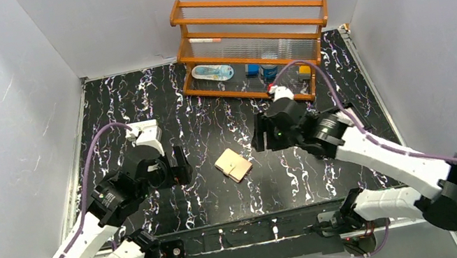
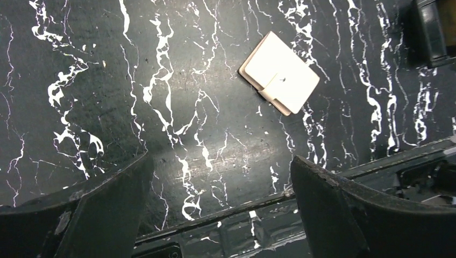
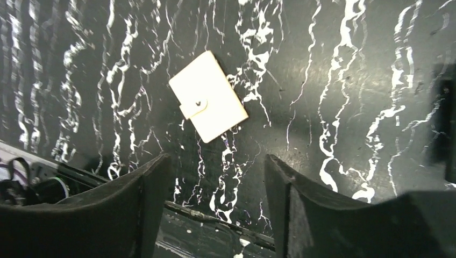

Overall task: Put the credit cards into the card holder
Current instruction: Open the card holder at the center of the board.

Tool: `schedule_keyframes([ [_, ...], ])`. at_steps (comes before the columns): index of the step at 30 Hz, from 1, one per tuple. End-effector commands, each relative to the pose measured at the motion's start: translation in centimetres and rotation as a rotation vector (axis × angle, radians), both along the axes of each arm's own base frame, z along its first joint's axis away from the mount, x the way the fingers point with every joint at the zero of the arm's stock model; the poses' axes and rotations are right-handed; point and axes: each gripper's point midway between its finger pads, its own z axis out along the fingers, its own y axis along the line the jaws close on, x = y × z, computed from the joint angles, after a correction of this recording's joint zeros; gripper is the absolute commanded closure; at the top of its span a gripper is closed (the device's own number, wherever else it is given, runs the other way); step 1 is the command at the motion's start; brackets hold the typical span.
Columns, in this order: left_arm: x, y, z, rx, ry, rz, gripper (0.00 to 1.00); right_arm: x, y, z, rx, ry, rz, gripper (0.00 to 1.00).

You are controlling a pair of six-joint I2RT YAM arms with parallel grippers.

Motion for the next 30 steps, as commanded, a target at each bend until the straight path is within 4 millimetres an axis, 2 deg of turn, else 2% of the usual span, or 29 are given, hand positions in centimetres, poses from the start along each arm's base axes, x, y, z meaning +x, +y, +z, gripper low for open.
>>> schedule_keyframes([
  [1, 0.5, 0.1, -0.1, 0.002, -0.053, -0.015, 0.02, 0.8, 3.1, -2.3, -0.004, 0.045, 0.089, 0.35],
  [3, 0.5, 0.4, -0.5, 0.014, -0.069, -0.019, 0.01, 0.9, 4.4, -3.8, 0.000, 0.095, 0.106, 0.42],
  [7, 0.4, 1.0, -1.0, 0.014, -0.104, -0.010, 0.01, 1.2, 7.2, -6.3, 0.057, 0.170, 0.102, 0.50],
  [10, 0.5, 1.1, -0.8, -0.001, -0.133, -0.009, 0.01, 2.1, 8.0, -8.3, 0.083, 0.242, -0.031, 0.57],
  [13, 0.5, 1.5, -0.7, 0.000, -0.145, 0.007, 0.01, 2.5, 8.5, -10.1, 0.101, 0.338, -0.188, 0.54],
  [18, 0.3, 1.8, -0.3, -0.017, -0.163, 0.015, 0.01, 2.3, 10.5, -11.6, 0.097, 0.410, -0.297, 0.52],
  [30, 0.1, 2.6, 0.5, -0.042, -0.203, 0.046, 0.01, 2.5, 11.7, -15.6, -0.080, 0.487, -0.506, 0.51],
])
